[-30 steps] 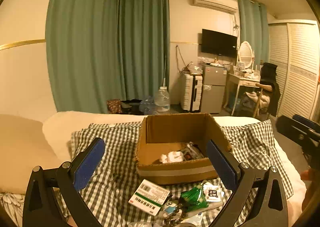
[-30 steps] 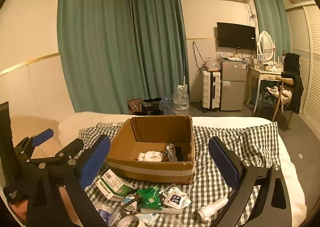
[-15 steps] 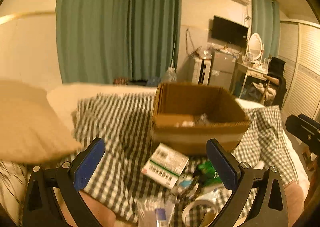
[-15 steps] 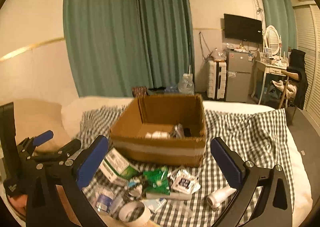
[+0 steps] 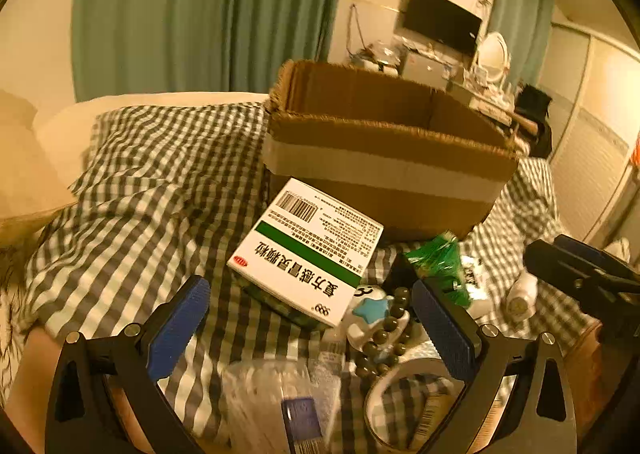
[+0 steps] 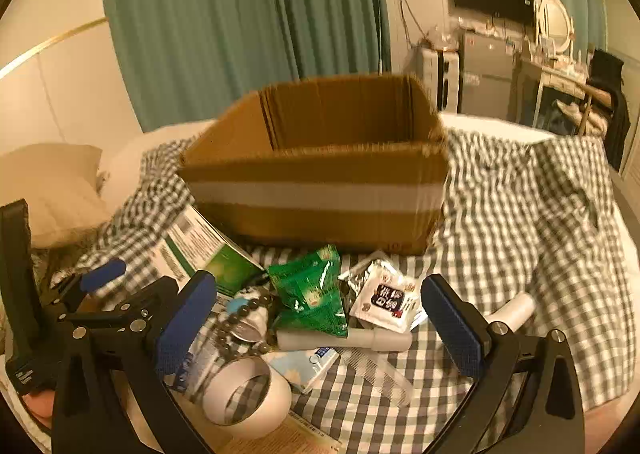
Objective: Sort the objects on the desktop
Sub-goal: 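Grasp the white-and-green medicine box with the left gripper while the right gripper grasps the green packet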
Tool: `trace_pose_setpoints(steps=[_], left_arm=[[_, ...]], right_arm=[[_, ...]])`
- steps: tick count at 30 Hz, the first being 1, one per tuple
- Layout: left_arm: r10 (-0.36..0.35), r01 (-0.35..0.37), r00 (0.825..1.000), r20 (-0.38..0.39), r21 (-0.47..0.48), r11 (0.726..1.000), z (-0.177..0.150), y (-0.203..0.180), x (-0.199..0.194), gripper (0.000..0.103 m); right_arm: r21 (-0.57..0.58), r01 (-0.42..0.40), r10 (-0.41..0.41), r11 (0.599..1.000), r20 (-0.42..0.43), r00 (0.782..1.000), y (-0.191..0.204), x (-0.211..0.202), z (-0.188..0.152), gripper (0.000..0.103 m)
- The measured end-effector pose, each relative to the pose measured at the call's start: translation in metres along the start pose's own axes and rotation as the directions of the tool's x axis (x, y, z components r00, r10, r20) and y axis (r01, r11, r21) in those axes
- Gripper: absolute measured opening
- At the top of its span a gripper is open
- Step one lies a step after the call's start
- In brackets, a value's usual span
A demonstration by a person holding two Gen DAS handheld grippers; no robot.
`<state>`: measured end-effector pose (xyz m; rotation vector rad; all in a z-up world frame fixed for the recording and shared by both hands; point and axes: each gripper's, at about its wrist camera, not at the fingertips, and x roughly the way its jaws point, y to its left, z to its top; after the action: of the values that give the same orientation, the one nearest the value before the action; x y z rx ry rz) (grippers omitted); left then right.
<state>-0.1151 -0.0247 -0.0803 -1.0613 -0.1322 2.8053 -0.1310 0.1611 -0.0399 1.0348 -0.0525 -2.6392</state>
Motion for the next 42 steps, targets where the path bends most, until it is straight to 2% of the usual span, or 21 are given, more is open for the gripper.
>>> trace_pose_setpoints(steps=[6,11,19,22,25,28,29,30,31,36,42], left_arm=[[0.028,-0.025,0.999,-0.028,0.094,0.995,0.003,-0.002,0.024,0.103],[0.03,-0.023,0.998,-0.054,0.124,0.992,0.005,-0.002,0.038,0.103],[0.06,-0.035,0.991,-0.118,0.199,0.979,0.008,-0.009,0.061,0.103],[0.022,0.003,0.988,-0.153,0.164,0.987,0.006,-0.003,0.067,0.103],[-0.017,0.034,0.987,-0.157,0.105,0.994,0.006,0.005,0.066,0.103],[-0.022,0.033,0.988,-0.151,0.072,0.997,0.006,0.012,0.065,0.094],[-0.026,0.037,0.987,-0.159,0.066,0.997,0.005,0.015,0.066,0.093],[-0.028,0.038,0.987,-0.159,0.062,0.997,0.005,0.015,0.066,0.092],[-0.028,0.038,0.988,-0.154,0.063,0.997,0.006,0.015,0.065,0.092],[-0.012,0.021,0.99,-0.139,0.062,0.998,0.006,0.013,0.063,0.091],[-0.019,0.025,0.991,-0.129,0.042,0.999,0.004,0.013,0.056,0.091]], right_arm=[[-0.05,-0.01,0.006,0.999,-0.07,0.998,0.003,0.043,0.004,0.103],[-0.075,-0.021,0.014,0.997,-0.09,0.996,0.009,0.064,0.01,0.103],[-0.058,-0.03,0.022,0.998,-0.135,0.991,0.001,0.082,-0.005,0.102],[-0.052,-0.034,0.026,0.998,-0.144,0.989,-0.001,0.082,-0.008,0.096],[-0.052,-0.038,0.029,0.998,-0.166,0.986,-0.003,0.085,-0.009,0.083],[-0.064,-0.045,0.033,0.997,-0.182,0.983,-0.001,0.087,-0.013,0.075],[-0.07,-0.051,0.037,0.996,-0.189,0.981,0.0,0.087,-0.014,0.071],[-0.076,-0.054,0.038,0.996,-0.197,0.98,0.001,0.088,-0.015,0.061],[-0.082,-0.048,0.031,0.995,-0.204,0.979,0.001,0.089,-0.016,0.057],[-0.076,-0.057,0.042,0.995,-0.187,0.981,-0.001,0.083,-0.017,0.045],[-0.112,-0.05,0.031,0.992,-0.171,0.985,0.006,0.072,-0.017,0.037]])
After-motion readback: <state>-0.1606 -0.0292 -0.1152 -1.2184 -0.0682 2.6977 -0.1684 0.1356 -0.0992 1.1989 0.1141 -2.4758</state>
